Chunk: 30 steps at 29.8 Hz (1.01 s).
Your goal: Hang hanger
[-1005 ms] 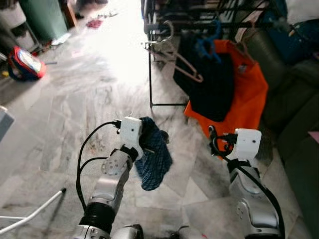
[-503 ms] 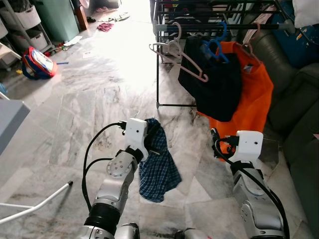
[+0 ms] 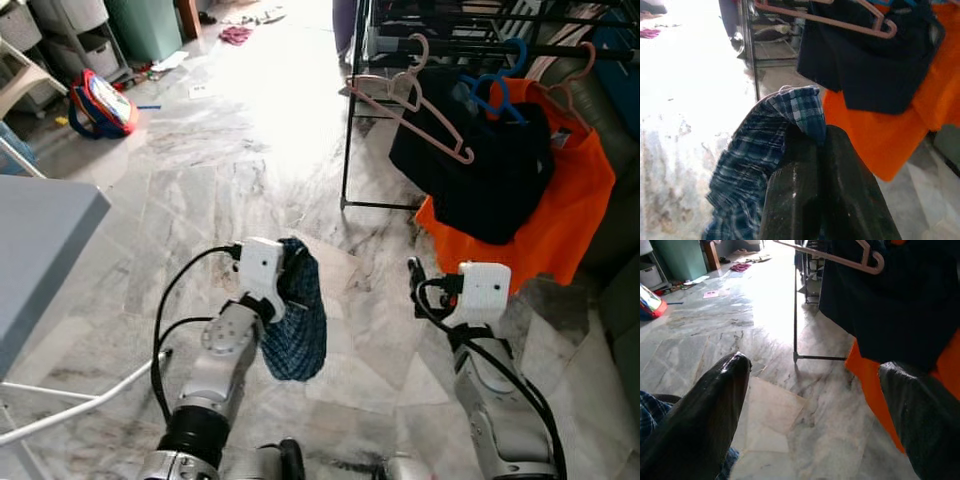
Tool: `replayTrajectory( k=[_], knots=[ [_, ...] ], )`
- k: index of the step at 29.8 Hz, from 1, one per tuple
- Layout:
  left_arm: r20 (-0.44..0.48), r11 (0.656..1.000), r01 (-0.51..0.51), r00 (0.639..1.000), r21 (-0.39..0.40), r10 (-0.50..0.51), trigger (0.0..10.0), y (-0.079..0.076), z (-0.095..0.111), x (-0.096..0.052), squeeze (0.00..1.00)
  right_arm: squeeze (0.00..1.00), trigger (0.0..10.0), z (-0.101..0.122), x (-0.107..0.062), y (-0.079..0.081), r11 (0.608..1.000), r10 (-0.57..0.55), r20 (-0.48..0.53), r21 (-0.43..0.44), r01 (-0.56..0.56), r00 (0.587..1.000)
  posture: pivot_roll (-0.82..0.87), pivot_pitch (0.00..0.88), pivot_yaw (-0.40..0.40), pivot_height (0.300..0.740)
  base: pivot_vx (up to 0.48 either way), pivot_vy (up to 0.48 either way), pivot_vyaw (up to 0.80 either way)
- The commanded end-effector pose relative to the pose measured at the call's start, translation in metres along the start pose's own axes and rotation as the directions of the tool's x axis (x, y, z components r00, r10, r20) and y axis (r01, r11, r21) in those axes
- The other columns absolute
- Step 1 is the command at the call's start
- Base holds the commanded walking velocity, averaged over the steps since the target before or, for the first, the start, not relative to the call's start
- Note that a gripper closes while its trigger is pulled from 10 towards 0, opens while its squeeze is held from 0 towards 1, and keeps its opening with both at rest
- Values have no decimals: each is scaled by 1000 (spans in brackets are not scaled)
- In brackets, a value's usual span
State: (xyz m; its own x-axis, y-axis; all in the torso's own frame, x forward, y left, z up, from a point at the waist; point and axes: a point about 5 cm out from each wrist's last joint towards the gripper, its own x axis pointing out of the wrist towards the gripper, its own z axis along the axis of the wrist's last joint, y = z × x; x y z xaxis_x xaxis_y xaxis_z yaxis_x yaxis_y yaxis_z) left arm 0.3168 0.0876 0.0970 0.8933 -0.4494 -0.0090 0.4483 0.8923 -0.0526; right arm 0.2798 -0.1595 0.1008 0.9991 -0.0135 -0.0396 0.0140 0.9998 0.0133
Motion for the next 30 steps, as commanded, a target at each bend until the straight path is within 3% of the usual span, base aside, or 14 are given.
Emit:
replayTrajectory(
  k=[1,9,16,20,25,29,30],
  knots=[
    [-10,1000,21,1000,11,-21,10000,-4,-3,-2,0,0,10000,-5,-4,-2,1000,-12,-18,-4,12,1000,-120,151,34,740,0,326,0],
    [-26,1000,21,999,8,-20,10000,-5,-7,-2,0,0,10000,-8,-2,-1,1000,-3,-25,-9,3,1000,-122,109,35,740,0,308,0],
    [-40,999,-36,999,32,37,10000,5,-13,-7,0,0,10000,-17,-4,-6,1000,-21,-51,-4,21,998,-120,89,49,740,0,0,0],
    [-63,999,-42,997,-5,42,10000,5,-21,-11,0,0,10000,-25,-7,-9,999,-42,-75,5,42,996,-123,73,50,740,0,0,0],
    [-45,999,-48,998,-6,48,10000,3,-25,-13,0,0,10000,-15,-4,-12,997,-69,-12,-20,69,998,-120,70,47,740,0,0,0],
    [-16,994,-106,994,-21,106,10000,13,-21,-17,0,0,10000,-4,-3,-19,993,-90,43,-70,93,995,-122,95,43,740,0,0,0],
    [-10,992,-128,992,0,128,10000,22,-21,-22,0,0,10000,-1,-5,-21,992,-82,57,-95,87,995,-123,102,38,740,0,0,0]
  ],
)
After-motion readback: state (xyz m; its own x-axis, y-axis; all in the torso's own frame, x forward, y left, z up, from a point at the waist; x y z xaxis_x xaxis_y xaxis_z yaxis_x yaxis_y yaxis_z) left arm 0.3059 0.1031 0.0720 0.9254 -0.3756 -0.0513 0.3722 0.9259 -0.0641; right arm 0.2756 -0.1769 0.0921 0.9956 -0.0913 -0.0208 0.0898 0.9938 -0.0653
